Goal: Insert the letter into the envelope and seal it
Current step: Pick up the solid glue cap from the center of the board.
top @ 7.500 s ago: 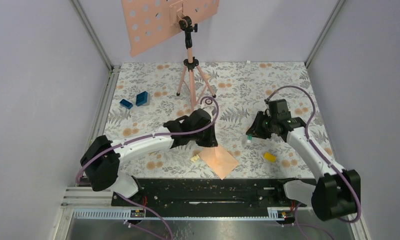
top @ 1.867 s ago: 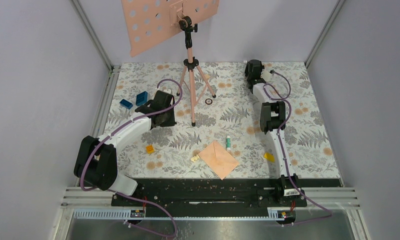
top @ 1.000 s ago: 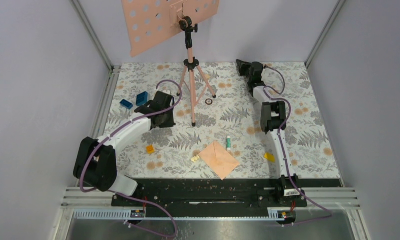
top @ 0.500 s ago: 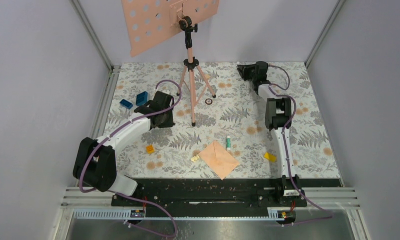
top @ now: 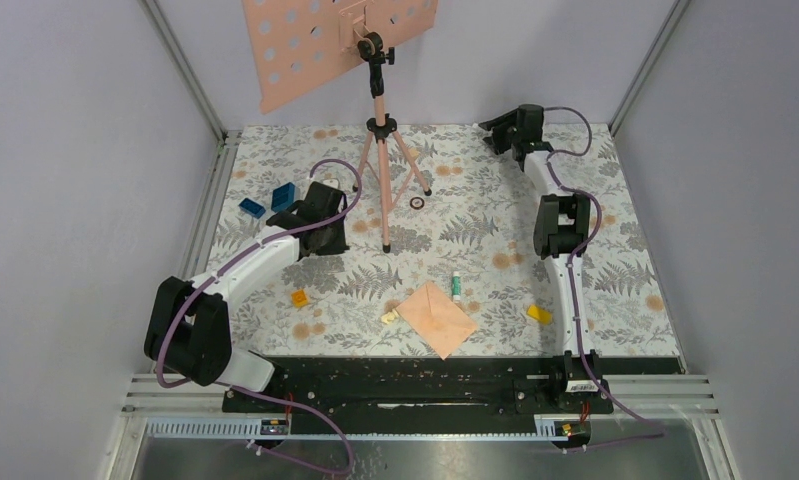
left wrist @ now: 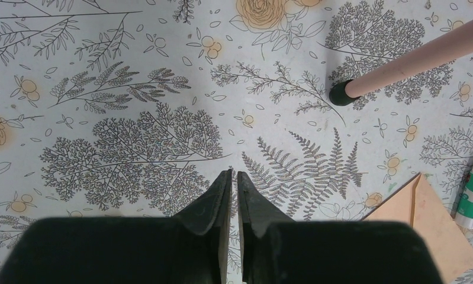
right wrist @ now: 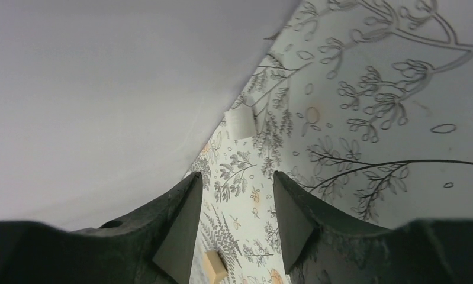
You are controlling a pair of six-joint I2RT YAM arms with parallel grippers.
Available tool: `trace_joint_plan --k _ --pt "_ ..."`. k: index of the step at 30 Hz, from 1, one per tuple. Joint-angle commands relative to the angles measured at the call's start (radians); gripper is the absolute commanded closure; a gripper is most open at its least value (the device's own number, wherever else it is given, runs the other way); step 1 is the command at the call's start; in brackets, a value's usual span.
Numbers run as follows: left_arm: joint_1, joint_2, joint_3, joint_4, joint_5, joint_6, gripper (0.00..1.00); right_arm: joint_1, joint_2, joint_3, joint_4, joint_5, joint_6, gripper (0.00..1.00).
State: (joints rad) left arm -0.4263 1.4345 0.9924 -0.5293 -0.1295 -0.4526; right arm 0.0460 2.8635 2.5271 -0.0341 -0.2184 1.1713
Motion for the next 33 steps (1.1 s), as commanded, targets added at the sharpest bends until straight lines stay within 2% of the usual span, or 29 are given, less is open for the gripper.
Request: trace_joint_plan --k 1,5,14,20,33 --pt "0.007 -0.031 0.021 0.017 -0.035 0.003 0.91 0.024 -0.018 0.12 -0.118 0.054 -0.175 0.44" --pt "0.006 -0.029 0.017 0.017 -0.037 0.004 0.91 0.043 0.015 0.161 -0.099 0.09 -0.194 0.4" --pt "0.006 -0.02 0.024 0.016 -0.034 0.005 0.91 0.066 0.08 0.162 0.012 0.202 -0.004 0.38" --pt "0.006 -0.019 0.025 0.011 -0.042 0.005 0.91 0.075 0.085 0.147 0.015 0.294 0.06 0.39" --pt "0.006 -0.015 0.029 0.01 -0.048 0.008 0.91 0.085 0.128 0.189 0.014 0.312 0.128 0.4"
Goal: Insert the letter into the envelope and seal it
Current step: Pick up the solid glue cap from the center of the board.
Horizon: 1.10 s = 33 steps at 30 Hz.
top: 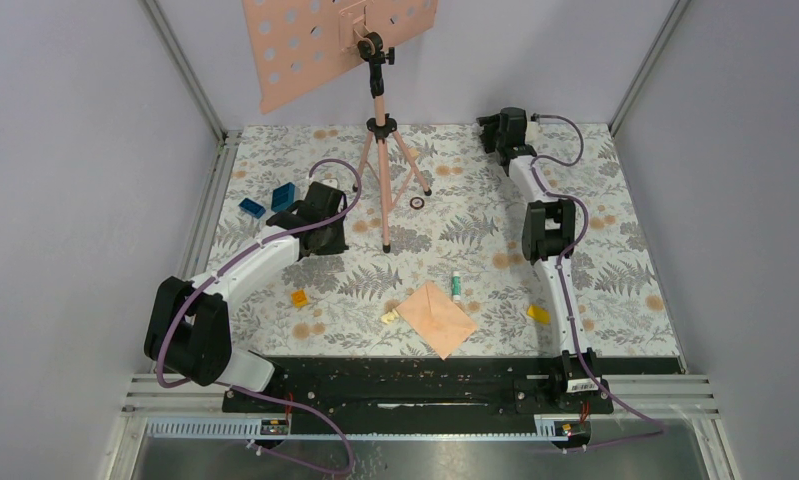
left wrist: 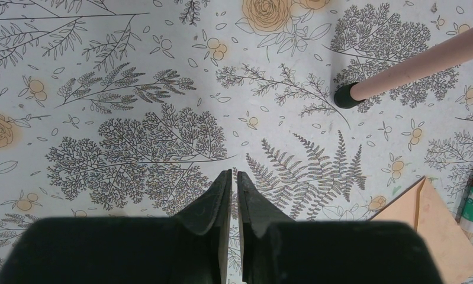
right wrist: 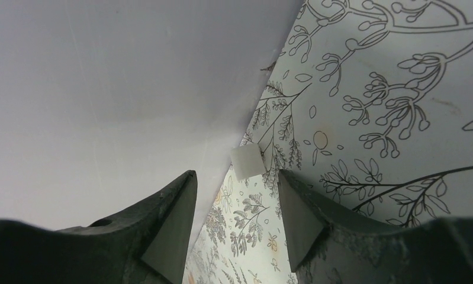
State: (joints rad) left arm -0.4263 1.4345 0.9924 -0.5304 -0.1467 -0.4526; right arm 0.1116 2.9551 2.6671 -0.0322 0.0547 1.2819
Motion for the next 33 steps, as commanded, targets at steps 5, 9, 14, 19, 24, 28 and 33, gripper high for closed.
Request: trace_joint_plan --k 5,9,14,19,24,28,33 --pt "0.006 -0.017 0.027 0.01 -0.034 0.01 0.91 0.03 0.047 0.057 0.021 0.052 0.027 0.42" --pt "0.007 -0.016 0.027 0.009 -0.041 0.014 0.91 0.031 0.052 0.059 0.023 0.054 0.031 0.44" --pt "0.006 -0.005 0.032 0.009 -0.041 0.017 0.91 0.032 0.056 0.059 0.055 0.056 0.036 0.47" --pt "0.006 -0.002 0.034 0.009 -0.043 0.02 0.92 0.033 0.058 0.059 0.061 0.068 0.043 0.49" --pt "0.006 0.0 0.036 0.007 -0.051 0.025 0.92 0.034 0.058 0.056 0.066 0.085 0.049 0.52" --pt "0.007 0.002 0.038 0.007 -0.05 0.025 0.92 0.035 0.056 0.053 0.069 0.088 0.054 0.54" --pt "0.006 0.005 0.04 0.007 -0.052 0.029 0.92 0.027 0.045 0.023 0.09 0.056 0.069 0.54"
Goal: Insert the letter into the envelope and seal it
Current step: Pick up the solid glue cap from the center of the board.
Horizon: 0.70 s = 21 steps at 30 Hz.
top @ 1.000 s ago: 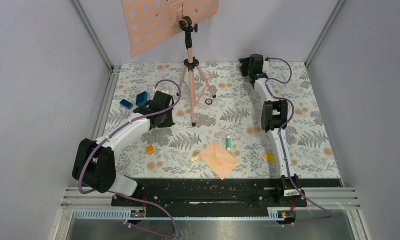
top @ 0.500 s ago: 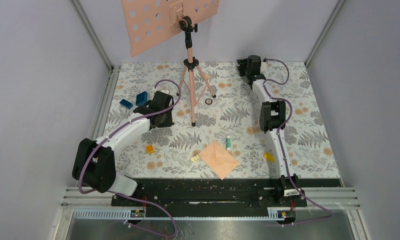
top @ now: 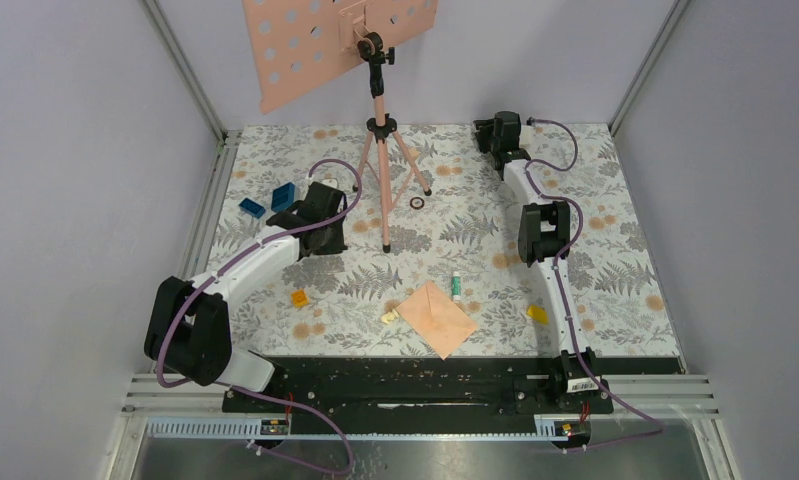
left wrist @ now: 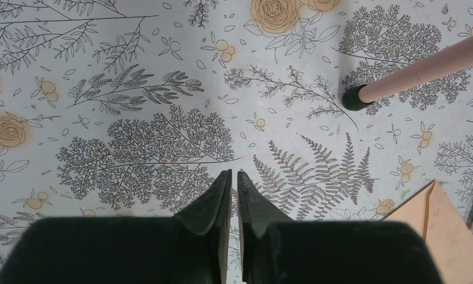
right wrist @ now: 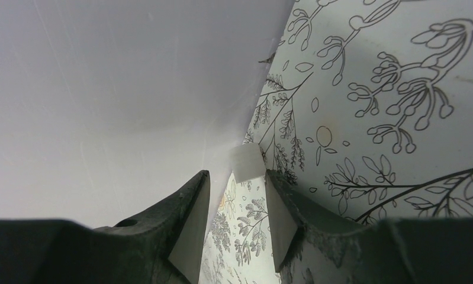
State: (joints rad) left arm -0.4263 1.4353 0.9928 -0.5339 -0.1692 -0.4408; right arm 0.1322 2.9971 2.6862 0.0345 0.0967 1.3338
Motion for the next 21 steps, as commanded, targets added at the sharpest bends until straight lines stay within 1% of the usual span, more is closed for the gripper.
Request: trace_joint_plan --k 1,4,9,12,17,21 --pt "0.006 0.006 0.04 0.008 -0.03 0.017 0.92 0.005 -0.002 -0.008 0.026 0.0 0.024 0.54" --pt "0.006 0.009 0.044 0.006 -0.036 0.021 0.92 -0.002 -0.031 -0.078 0.054 -0.031 0.057 0.57" --pt "0.006 0.015 0.046 0.006 -0.038 0.022 0.92 -0.002 -0.017 -0.081 0.099 -0.051 0.107 0.59" --pt "0.006 0.019 0.048 0.005 -0.038 0.024 0.92 -0.002 0.004 -0.056 0.097 -0.056 0.138 0.59" --pt "0.007 0.023 0.051 0.003 -0.04 0.027 0.92 -0.002 -0.021 -0.098 0.107 -0.063 0.134 0.59" --pt "0.006 0.024 0.051 0.003 -0.041 0.025 0.92 -0.002 -0.02 -0.096 0.105 -0.057 0.131 0.58"
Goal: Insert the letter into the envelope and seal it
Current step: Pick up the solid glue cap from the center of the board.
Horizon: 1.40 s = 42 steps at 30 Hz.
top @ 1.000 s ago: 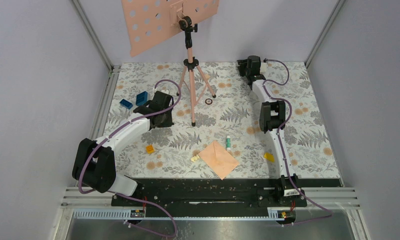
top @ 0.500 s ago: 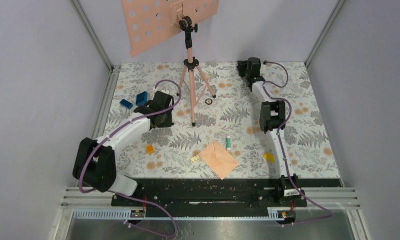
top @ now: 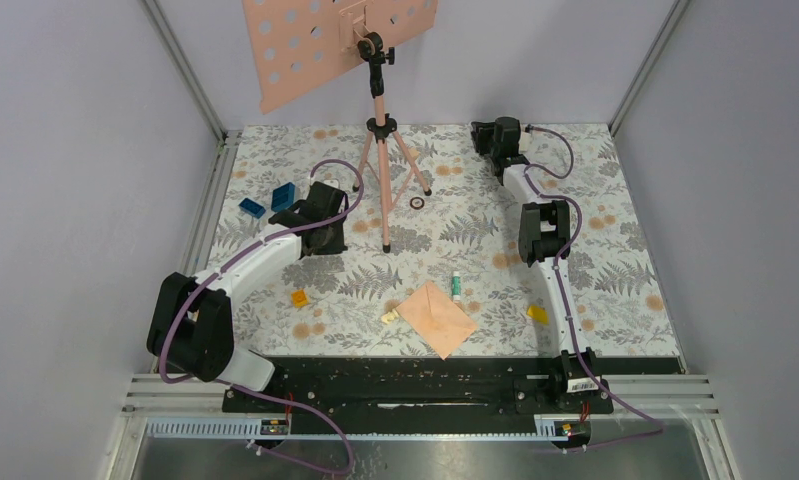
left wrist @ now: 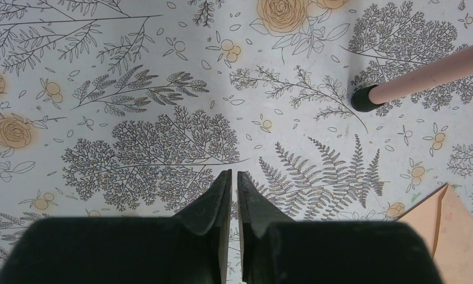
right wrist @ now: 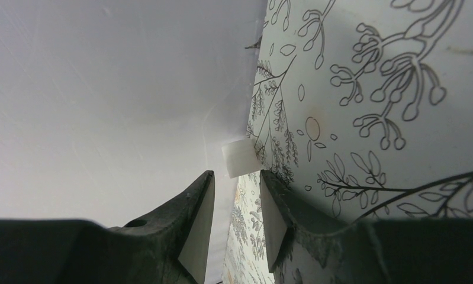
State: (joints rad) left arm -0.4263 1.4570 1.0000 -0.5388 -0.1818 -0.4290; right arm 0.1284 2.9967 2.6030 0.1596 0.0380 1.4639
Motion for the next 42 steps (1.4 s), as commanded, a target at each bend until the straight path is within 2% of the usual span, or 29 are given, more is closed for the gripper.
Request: trace_joint_plan --k 1,7,14,20,26,42 --pt "0.006 0.002 0.043 0.008 -0.028 0.012 0.92 0.003 -0.019 -0.012 -0.018 0.005 0.004 0.58" --pt "0.006 0.001 0.045 0.006 -0.03 0.012 0.92 0.005 -0.001 -0.002 -0.006 -0.028 0.069 0.6" --pt "0.006 0.001 0.047 0.003 -0.03 0.012 0.92 0.004 -0.031 -0.048 0.001 -0.035 0.069 0.6" --pt "0.006 0.004 0.049 0.003 -0.031 0.011 0.92 0.004 -0.008 -0.019 0.021 -0.032 0.095 0.6" --pt "0.006 0.01 0.052 0.003 -0.029 0.01 0.92 0.008 0.009 -0.006 0.064 0.006 0.15 0.6" --pt "0.006 0.012 0.056 0.003 -0.027 0.009 0.92 0.03 0.038 0.046 0.046 0.087 0.168 0.59"
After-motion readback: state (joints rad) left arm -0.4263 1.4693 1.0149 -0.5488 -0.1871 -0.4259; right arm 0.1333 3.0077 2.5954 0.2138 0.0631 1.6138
